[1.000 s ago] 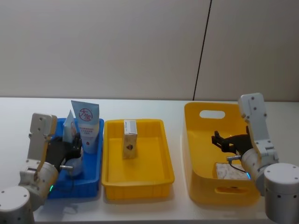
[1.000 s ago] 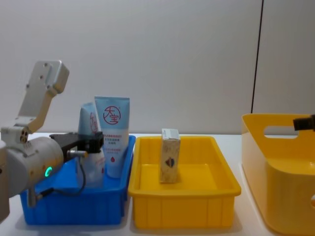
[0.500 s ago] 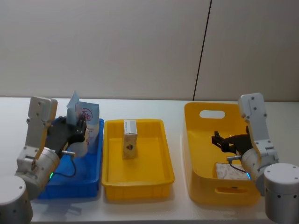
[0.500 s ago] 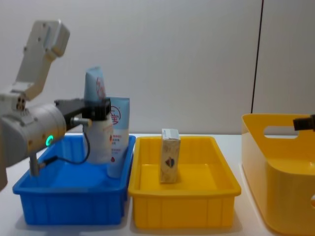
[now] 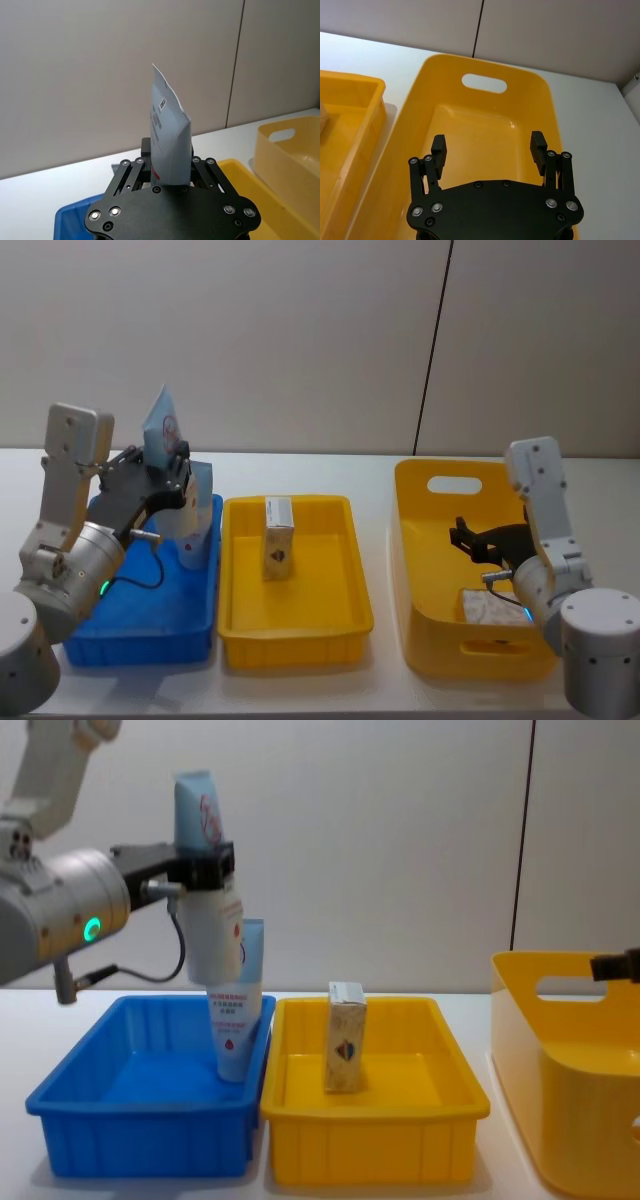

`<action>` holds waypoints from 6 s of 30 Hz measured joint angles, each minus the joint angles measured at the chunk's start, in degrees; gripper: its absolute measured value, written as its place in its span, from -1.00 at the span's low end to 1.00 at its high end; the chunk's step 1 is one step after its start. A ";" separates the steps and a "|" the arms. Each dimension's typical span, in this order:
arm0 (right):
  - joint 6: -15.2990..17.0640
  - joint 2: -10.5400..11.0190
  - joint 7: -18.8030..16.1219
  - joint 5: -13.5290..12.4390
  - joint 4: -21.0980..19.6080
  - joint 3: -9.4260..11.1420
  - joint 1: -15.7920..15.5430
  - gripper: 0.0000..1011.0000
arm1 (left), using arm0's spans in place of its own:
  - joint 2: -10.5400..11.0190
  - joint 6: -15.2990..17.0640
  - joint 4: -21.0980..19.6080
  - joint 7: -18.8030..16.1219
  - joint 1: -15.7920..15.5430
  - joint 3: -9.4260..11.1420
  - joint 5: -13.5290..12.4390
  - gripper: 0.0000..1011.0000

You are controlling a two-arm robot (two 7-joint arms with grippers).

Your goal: Bimanual collaborative sorting of washing and personal care products

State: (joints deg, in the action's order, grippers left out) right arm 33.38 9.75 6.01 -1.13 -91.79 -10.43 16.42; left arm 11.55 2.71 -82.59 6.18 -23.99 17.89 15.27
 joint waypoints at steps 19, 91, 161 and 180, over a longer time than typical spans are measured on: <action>-9.30 3.14 -6.28 2.90 0.80 -5.47 1.46 0.99 | 0.06 1.92 -5.16 7.40 -0.49 -0.10 4.83 -0.39; -27.30 4.22 -37.98 -2.26 16.67 -20.45 18.40 0.99 | -1.10 1.91 -2.73 9.89 -1.52 2.24 7.72 -0.39; -29.11 -0.92 -37.02 -4.12 25.75 -21.96 23.54 -0.33 | -0.38 1.94 -3.94 8.74 -0.81 2.25 6.41 -0.38; -28.96 -0.78 -36.75 -4.05 25.55 -21.95 23.52 -0.51 | -0.39 1.92 -3.97 8.76 -0.82 2.25 6.43 0.71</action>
State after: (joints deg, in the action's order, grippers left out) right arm 4.42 8.96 -30.74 -5.17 -66.24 -32.38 39.94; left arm 11.16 4.63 -86.56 14.94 -24.80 20.14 21.70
